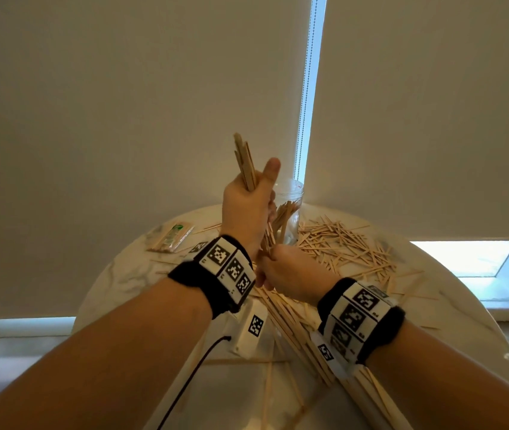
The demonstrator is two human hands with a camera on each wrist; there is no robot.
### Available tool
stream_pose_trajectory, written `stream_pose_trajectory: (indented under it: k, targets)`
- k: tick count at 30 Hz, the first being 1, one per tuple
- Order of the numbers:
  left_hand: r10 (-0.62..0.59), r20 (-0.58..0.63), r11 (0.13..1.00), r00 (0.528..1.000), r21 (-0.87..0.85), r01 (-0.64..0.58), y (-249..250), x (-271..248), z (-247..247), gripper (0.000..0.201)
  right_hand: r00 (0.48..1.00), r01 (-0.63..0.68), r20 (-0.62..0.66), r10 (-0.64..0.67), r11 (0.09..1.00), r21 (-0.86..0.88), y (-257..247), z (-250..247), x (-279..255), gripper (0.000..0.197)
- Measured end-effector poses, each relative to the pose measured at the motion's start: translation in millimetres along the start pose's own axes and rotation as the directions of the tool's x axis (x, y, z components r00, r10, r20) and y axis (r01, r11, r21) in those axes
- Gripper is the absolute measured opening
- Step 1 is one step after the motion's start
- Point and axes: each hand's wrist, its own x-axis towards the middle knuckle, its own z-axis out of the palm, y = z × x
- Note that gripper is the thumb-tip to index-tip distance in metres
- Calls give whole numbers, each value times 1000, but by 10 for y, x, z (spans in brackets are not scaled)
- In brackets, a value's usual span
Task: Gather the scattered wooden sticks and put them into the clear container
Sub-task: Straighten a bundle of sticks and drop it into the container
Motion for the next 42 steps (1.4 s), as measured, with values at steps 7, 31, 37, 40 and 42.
stream_pose_trajectory:
  k: [7,31,37,40,42]
  targets:
    - [-84,-79,978,993,-199,67,138,121,13,39,997,66,78,-29,843,-533,96,84,13,42]
    - [-264,283,675,922,737,-33,-494,-73,-557,36,796,31,-605,20,997,74,147,-620,136,59]
    - [-307,387,466,870,858,-217,-488,-65,-329,18,942,-45,-309,-128,867,-496,-75,-364,215,37]
    - [-344,402,472,849,855,-213,-452,-42,-328,26,939,-63,-312,-143,823,-565,-12,-297,171,36]
    - [-377,434,511,818,834,-207,-429,-61,-358,41,942,-61,-297,-154,794,-605,58,-271,159,30]
